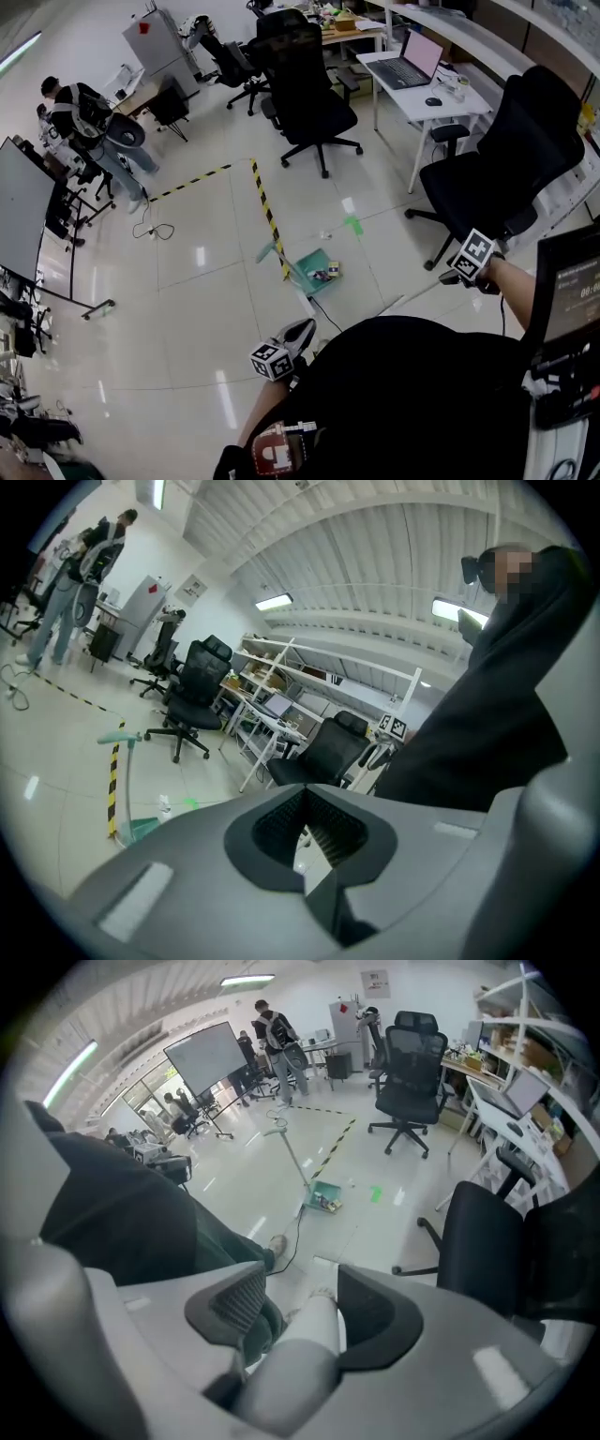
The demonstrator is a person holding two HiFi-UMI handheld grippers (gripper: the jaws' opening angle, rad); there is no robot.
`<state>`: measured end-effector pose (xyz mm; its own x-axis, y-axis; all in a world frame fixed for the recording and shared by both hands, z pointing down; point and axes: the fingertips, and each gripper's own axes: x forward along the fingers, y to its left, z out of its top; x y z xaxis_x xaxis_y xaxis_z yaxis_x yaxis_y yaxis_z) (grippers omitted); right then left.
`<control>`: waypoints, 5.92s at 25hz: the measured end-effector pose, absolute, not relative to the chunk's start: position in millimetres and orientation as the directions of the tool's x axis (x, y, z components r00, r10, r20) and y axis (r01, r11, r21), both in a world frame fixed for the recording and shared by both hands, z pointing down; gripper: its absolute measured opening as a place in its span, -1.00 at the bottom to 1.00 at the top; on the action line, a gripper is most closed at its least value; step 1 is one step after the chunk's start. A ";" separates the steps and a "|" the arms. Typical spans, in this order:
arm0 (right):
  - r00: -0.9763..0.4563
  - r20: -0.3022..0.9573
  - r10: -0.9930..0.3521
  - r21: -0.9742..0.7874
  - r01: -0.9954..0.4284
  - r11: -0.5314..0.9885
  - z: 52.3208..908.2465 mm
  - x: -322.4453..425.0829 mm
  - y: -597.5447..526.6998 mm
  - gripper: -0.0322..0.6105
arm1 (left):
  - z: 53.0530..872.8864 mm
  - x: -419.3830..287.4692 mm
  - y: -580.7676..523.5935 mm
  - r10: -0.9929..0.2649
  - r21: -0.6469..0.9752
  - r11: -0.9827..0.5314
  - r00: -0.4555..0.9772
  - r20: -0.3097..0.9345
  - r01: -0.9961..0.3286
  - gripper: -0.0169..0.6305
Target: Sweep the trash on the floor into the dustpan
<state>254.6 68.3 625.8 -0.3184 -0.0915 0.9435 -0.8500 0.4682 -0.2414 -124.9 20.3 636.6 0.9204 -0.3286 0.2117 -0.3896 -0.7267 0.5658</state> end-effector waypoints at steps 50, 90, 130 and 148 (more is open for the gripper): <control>-0.427 0.740 -0.519 0.132 -0.665 0.735 576.2 71.0 -560.9 -0.53 | 648.9 -273.6 -81.8 -0.675 0.558 -0.264 0.564 0.475 -0.787 -0.95; -0.370 0.825 -0.427 0.041 -0.714 0.698 744.8 95.9 -460.7 -0.47 | 670.7 -248.3 -71.2 -0.612 0.591 -0.240 0.592 0.524 -0.770 -0.95; -0.075 0.867 -0.493 0.046 -0.973 0.228 653.6 259.4 -419.5 -0.51 | 681.6 -235.1 -77.1 -0.650 0.636 -0.324 0.653 0.388 -0.700 -0.95; -0.058 0.825 -0.562 0.014 -0.992 0.124 641.8 241.9 -451.9 -0.51 | 684.5 -262.3 -51.4 -0.679 0.631 -0.280 0.613 0.403 -0.724 -0.95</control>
